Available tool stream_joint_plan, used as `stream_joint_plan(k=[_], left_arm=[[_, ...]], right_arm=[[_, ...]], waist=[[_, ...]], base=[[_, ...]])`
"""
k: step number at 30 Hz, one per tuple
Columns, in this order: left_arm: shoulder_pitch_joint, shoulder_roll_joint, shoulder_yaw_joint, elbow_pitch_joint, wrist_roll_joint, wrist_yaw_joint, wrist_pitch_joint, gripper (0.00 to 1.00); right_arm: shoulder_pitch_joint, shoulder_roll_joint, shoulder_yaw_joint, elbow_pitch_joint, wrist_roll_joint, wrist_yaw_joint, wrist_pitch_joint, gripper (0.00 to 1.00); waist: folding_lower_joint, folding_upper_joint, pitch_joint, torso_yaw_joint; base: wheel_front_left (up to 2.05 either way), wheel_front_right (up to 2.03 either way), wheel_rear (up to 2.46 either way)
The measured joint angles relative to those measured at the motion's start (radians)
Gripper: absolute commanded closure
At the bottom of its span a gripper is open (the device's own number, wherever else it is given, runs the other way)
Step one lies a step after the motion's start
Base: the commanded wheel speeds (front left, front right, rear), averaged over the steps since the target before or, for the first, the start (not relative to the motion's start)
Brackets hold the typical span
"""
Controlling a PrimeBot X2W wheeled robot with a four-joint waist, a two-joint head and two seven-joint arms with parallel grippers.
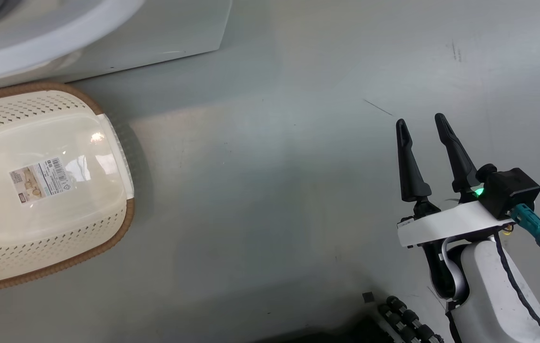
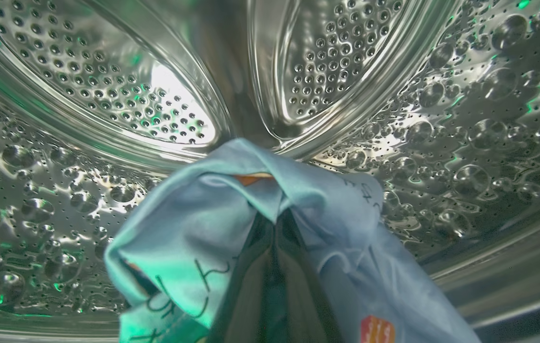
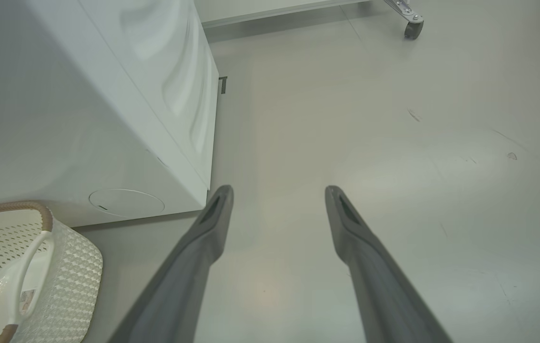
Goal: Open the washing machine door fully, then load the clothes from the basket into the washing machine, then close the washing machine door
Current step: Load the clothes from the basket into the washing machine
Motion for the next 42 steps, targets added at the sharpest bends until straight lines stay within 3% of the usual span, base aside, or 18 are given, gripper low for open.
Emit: stream_joint_plan(k=[9,16,25,26,27,28,29,42], left_arm=[[-0.068,0.024,-0.024,0.005,0.018,0.0,-0.016,1.0],[-0.158,0.048,-0.066,-0.077,0.069,0.0,-0.179,1.0],[-0.15,0.043,-0.07,0.025,0.057,0.0,-0.223,1.0],[-0.15,0.043,-0.067,0.032,0.057,0.0,-0.226,0.93],[-0.15,0.042,-0.061,0.043,0.055,0.0,-0.229,0.67],[-0.15,0.04,-0.057,0.054,0.048,0.0,-0.229,0.22],[-0.15,0.041,-0.057,0.068,0.047,0.0,-0.232,0.0],[-0.121,-0.013,-0.049,0.159,0.032,0.0,-0.304,0.0]], right_arm=[[-0.002,0.0,0.024,-0.006,0.0,0.0,0.0,0.0],[-0.007,0.0,0.037,-0.012,0.0,-0.007,0.0,0.0],[-0.028,0.0,0.043,-0.009,0.01,-0.011,0.0,0.0],[-0.028,0.0,0.043,-0.009,0.01,-0.015,0.0,0.0],[-0.028,0.0,0.042,-0.009,0.01,-0.015,0.0,0.0],[-0.028,0.0,0.042,-0.009,0.01,-0.015,0.0,0.0],[-0.028,0.0,0.041,-0.008,0.01,-0.015,0.0,0.0],[-0.044,0.0,0.006,0.005,0.001,-0.016,0.0,0.0]], waist=[[0.0,0.0,0.051,0.015],[0.0,0.0,0.089,0.013],[0.0,0.0,0.093,0.004],[0.0,0.0,0.092,0.003],[0.0,0.0,0.091,0.003],[0.0,0.0,0.09,0.003],[0.0,0.0,0.089,0.003],[0.0,0.0,0.042,0.022]], base=[[0.0,0.0,0.0],[0.0,0.0,0.0],[0.0,0.0,0.0],[0.0,0.0,0.0],[0.0,0.0,0.0],[0.0,0.0,0.0],[0.0,0.0,0.0],[0.0,0.0,0.0]])
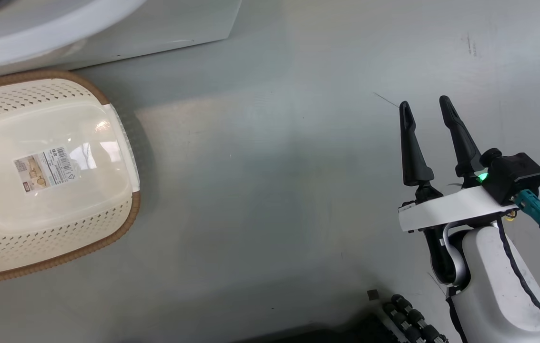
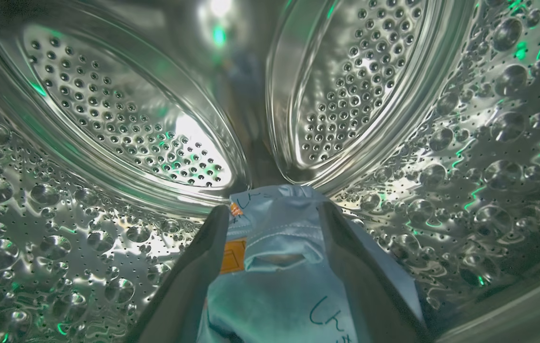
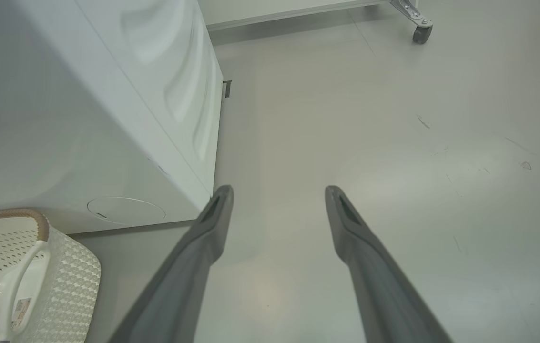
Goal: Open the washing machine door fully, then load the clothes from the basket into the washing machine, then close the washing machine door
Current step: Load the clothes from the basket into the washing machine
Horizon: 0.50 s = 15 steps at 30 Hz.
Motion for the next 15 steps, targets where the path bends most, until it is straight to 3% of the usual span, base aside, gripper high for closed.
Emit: stream_joint_plan(k=[15], left_arm=[[0.161,-0.091,-0.038,0.091,-0.038,0.0,-0.08,0.0]], right_arm=[[-0.007,-0.003,-0.041,0.056,-0.021,0.003,0.0,0.0]], waist=[[0.0,0.0,-0.139,0.046]], base=[[0.0,0.0,0.0]])
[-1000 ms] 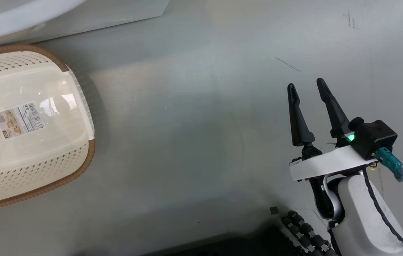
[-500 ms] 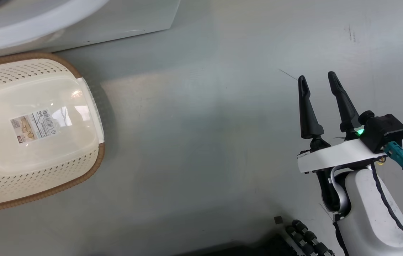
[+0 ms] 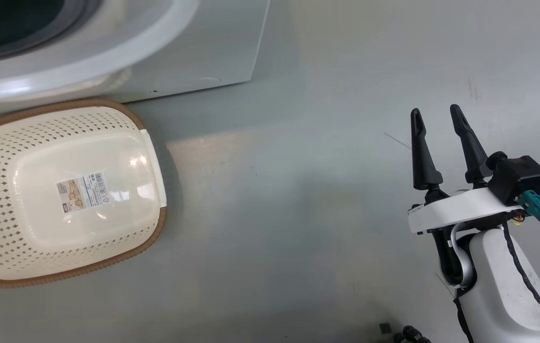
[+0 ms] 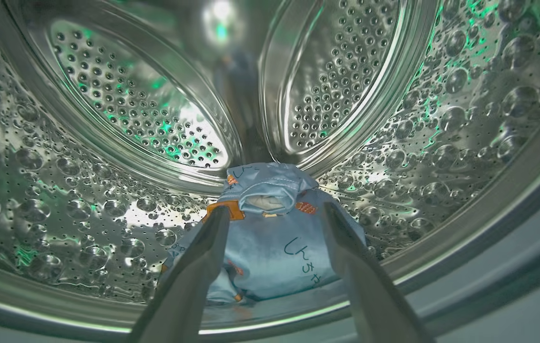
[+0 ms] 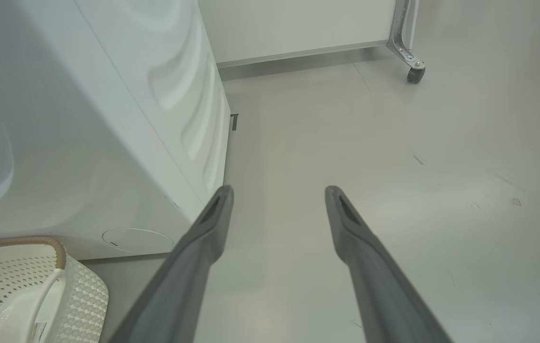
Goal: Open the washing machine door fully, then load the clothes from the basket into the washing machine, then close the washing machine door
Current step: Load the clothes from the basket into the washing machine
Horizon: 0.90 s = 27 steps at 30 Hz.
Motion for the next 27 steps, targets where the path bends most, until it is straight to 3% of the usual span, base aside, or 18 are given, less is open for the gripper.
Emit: stream_joint_plan(k=[13,16,27], left_arm=[[0.182,-0.041,-0.012,0.011,-0.016,0.0,-0.009,0.0],[0.25,-0.035,-0.002,-0.082,0.017,0.0,-0.009,0.0],[0.493,-0.072,0.072,-0.223,0.012,0.015,-0.009,0.0]], right_arm=[[0.056,-0.014,-0.034,0.052,0.0,0.011,0.0,0.0],[0.079,-0.015,-0.035,0.063,0.0,0.017,0.0,0.0],[0.171,-0.015,-0.046,0.089,0.001,0.025,0.0,0.0]], waist=[[0.0,0.0,-0.175,0.054],[-0.0001,0.0,-0.233,0.067],[-0.0001,0.0,-0.391,0.094]], base=[[0.0,0.0,0.0],[0.0,0.0,0.0],[0.0,0.0,0.0]])
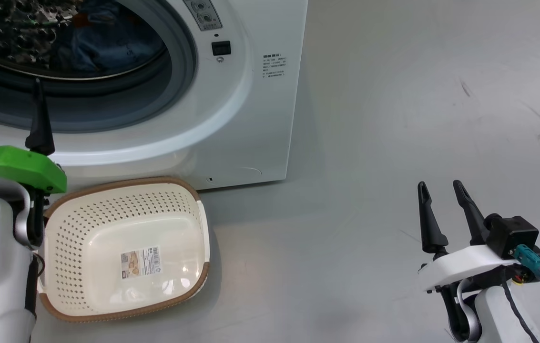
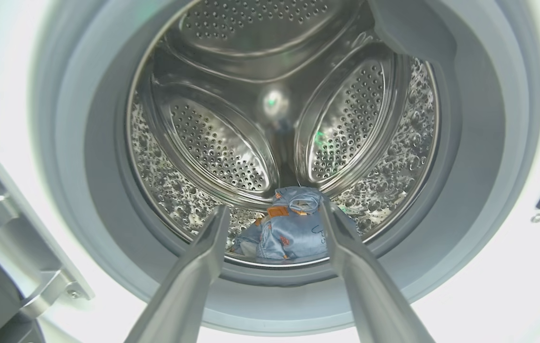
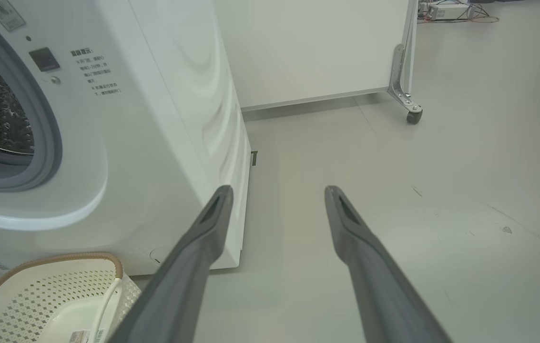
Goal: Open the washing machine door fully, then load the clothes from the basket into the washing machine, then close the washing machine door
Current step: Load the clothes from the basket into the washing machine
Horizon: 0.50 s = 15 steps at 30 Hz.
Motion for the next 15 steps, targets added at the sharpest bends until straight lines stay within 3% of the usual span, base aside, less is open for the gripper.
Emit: stream_joint_plan(k=[15], left_arm=[[0.312,-0.065,0.07,-0.22,0.035,0.037,0.0,0.0]], right_arm=[[0.087,-0.006,-0.023,0.0,0.003,0.003,0.0,0.0]], waist=[[0.0,0.0,-0.152,0.028]], base=[[0.0,0.0,0.0]])
